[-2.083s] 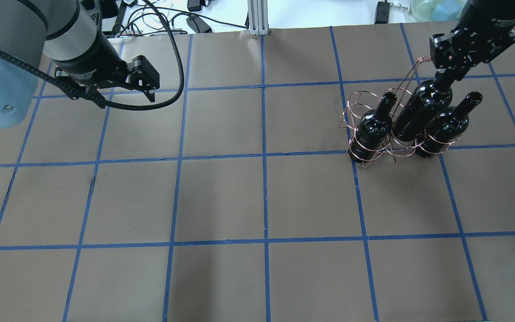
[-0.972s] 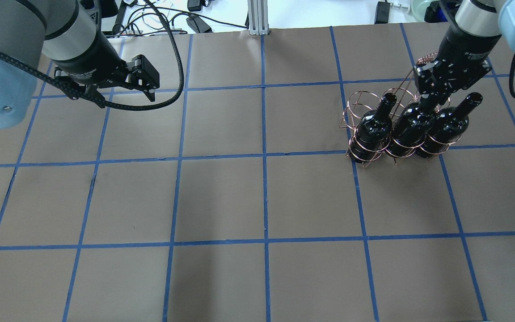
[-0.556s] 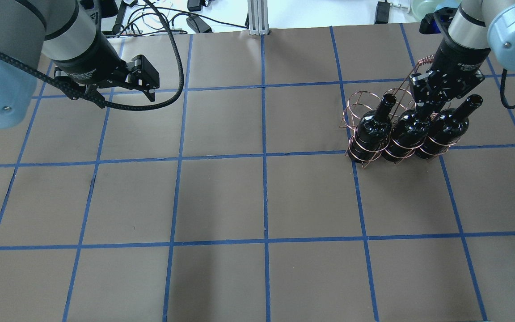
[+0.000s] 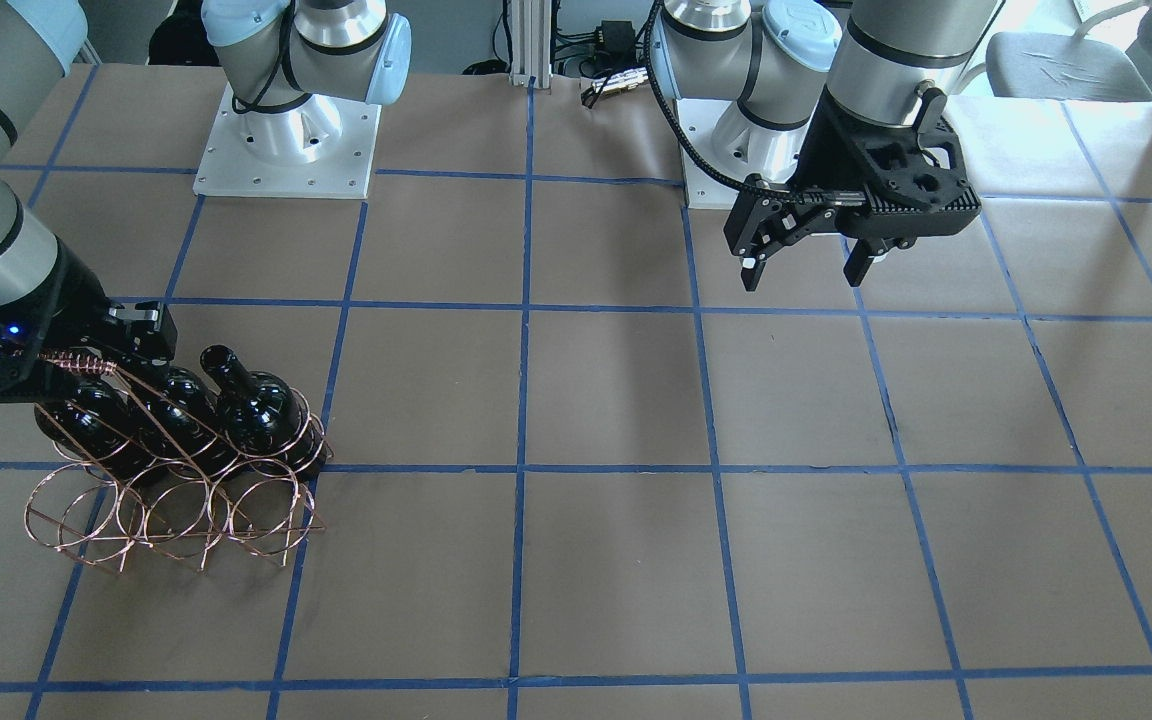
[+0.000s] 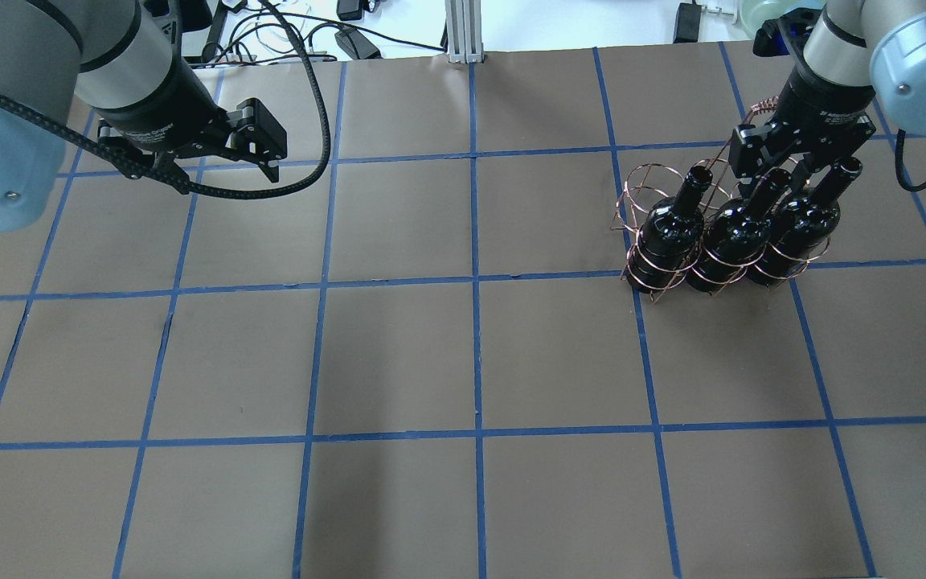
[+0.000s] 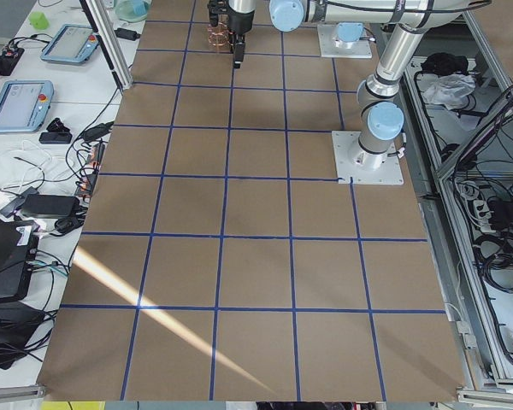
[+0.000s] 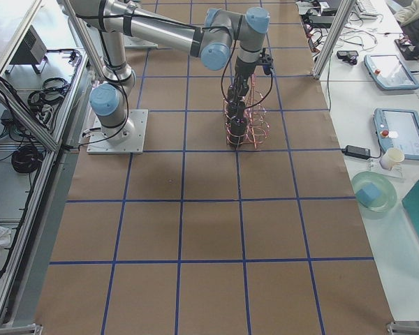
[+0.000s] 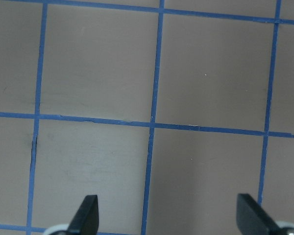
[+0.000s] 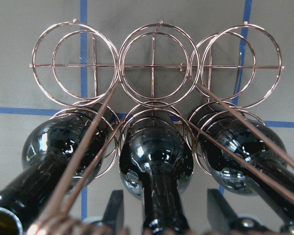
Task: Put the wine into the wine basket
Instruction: 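Open the right gripper and raise it away from the rack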
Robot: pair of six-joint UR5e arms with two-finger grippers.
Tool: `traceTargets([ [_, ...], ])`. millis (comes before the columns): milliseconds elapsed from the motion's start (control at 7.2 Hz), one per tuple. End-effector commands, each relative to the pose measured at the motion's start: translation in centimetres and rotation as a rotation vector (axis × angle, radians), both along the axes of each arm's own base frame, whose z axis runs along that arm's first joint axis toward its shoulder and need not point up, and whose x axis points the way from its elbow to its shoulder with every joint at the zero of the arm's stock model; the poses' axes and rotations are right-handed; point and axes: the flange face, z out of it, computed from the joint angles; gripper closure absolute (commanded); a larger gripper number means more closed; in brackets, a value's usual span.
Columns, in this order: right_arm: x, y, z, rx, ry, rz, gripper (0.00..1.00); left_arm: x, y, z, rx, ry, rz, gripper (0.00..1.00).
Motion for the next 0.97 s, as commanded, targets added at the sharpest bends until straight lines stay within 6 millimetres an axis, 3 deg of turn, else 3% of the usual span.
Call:
traceTargets([
  [0, 2.5, 0.6, 5.7, -0.013, 0.05, 0.049, 0.0, 0.1, 0.0, 0.0, 0.0, 0.0, 0.001, 0.0],
  [278, 6.5, 4.0, 11.8, -0.071, 0.047, 0.079, 0.0, 0.0, 0.0, -0.1, 0.003, 0.0, -0.002, 0.0],
  [556, 11.6, 5.6, 14.0, -0.123, 0.014, 0.136, 0.0, 0.0, 0.0, 0.0, 0.001, 0.0, -0.003, 0.0],
  [833, 12.1, 5.5, 15.9, -0.163, -0.018, 0.14, 0.0, 0.0, 0.0, 0.0, 0.004, -0.002, -0.001, 0.0],
])
